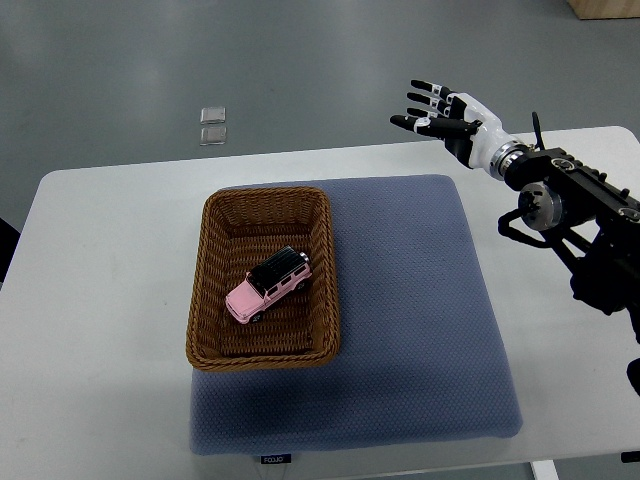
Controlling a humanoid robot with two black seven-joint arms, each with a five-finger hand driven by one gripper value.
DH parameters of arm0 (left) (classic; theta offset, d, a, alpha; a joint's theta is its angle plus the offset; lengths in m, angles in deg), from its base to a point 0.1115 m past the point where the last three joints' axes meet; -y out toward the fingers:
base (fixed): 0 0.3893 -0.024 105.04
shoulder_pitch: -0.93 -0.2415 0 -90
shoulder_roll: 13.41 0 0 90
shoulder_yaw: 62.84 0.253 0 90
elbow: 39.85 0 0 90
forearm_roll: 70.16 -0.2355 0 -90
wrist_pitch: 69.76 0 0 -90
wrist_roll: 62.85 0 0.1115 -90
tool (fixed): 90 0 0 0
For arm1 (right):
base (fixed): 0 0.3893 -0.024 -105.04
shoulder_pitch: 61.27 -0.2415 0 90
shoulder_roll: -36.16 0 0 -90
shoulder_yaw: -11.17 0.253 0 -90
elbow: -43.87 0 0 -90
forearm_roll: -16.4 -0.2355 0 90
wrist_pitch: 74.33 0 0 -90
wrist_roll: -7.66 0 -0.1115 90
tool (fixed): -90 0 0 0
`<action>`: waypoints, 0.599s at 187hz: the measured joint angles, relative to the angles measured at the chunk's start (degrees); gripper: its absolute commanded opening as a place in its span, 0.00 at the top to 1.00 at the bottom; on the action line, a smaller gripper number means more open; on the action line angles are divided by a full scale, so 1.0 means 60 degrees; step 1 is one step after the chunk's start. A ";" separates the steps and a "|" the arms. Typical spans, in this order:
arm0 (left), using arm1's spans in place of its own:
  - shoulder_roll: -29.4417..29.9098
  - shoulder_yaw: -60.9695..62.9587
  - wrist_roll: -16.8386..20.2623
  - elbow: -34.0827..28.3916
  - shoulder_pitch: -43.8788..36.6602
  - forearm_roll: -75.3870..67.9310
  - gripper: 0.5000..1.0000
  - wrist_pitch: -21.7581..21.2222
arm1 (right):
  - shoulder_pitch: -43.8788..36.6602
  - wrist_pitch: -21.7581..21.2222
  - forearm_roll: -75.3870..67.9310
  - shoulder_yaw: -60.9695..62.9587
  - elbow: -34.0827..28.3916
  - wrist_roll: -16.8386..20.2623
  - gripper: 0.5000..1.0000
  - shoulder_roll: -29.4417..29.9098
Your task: Place pink car in brown basket
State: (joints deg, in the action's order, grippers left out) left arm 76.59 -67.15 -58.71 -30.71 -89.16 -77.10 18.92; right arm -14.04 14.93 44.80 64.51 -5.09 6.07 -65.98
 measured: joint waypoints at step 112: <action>0.0000 0.0000 0.0000 0.0000 -0.0085 0.0000 0.00 0.0003 | 0.0577 -0.1216 -0.4976 0.1408 0.2001 -0.0653 0.19 0.0374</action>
State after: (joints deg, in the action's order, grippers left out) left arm 76.59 -67.15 -58.71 -30.71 -89.67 -77.11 18.94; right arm -10.58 7.64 14.94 72.96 6.92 2.16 -63.74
